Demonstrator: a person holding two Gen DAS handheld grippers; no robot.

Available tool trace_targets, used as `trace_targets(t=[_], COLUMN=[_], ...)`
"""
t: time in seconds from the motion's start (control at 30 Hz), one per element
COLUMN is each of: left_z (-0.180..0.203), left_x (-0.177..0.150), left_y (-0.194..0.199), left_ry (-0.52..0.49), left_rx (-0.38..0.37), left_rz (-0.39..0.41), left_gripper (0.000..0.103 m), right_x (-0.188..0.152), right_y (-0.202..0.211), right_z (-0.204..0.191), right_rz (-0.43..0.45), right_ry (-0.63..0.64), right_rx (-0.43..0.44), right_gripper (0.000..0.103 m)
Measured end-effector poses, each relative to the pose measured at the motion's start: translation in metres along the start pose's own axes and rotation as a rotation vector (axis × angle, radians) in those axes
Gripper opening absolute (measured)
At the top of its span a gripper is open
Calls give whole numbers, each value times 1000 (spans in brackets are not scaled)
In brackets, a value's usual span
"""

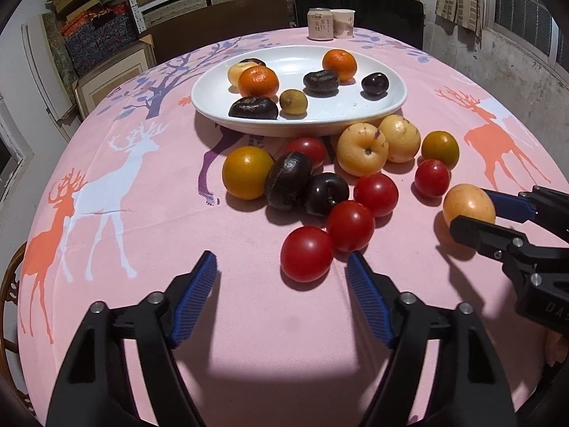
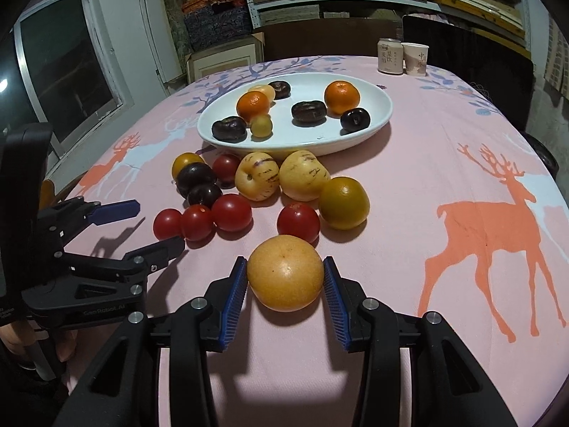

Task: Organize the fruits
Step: 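Grasp a red tomato with the left gripper while the right grasps a large yellow fruit, then carry the tomato and yellow fruit to the white plate and release both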

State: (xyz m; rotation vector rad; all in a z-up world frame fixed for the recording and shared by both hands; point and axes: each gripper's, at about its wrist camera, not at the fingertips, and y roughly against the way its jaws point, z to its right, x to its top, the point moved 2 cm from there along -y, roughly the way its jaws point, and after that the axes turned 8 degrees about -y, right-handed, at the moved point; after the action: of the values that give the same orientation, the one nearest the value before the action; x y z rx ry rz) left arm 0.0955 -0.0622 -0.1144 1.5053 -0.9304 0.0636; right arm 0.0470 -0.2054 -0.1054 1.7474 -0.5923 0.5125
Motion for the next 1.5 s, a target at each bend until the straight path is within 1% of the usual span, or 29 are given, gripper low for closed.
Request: trace_targets(t=[0.03,0.07,0.1,0.13,0.2,0.27,0.5,0.73,0.97,1.2,1.33,1.5], left_z=[1,1,1,2,3,3,-3,-7,-9,-13,-14,-23], left_x=[0,0,0,0,1,0,-4,-8,-8,-5,8,45], left_y=[-2,-2,-2,-1,0,1,9,11,18,39,51,53], left_ry=[-2,-1,-1,-4,-1,-2,34,58,68,76,57,48], left_rx=[-2,-11,-14,-14,-24,-20,-44,-67,-67,-59,-39,-49], left_rz=[-8,-8,-3,0,7,12,42,44,58,103,135,158], left_gripper=[62,61,55,43,32,29,28,28,28,28,28,28], right_x=[0,0,0,0,0,0,0,-1,-1,3,25,79], right_y=[0,1,1,1,1,1,1,1,1,6,26,46], right_z=[1,2,2,3,3,2,2,3,4,2,0,-1], right_rz=[1,2,2,0,1,1,1,1,2,10,45,99], right_ry=[-4,-9,-12,-13,-12,-8,-11,-13,-16,-14,-7,10], right_rx=[3,6,7,7,6,3,-1,-4,-2,10,44,61], right_gripper=[43,43,43,43,43,43,43,43,43,43,43,43])
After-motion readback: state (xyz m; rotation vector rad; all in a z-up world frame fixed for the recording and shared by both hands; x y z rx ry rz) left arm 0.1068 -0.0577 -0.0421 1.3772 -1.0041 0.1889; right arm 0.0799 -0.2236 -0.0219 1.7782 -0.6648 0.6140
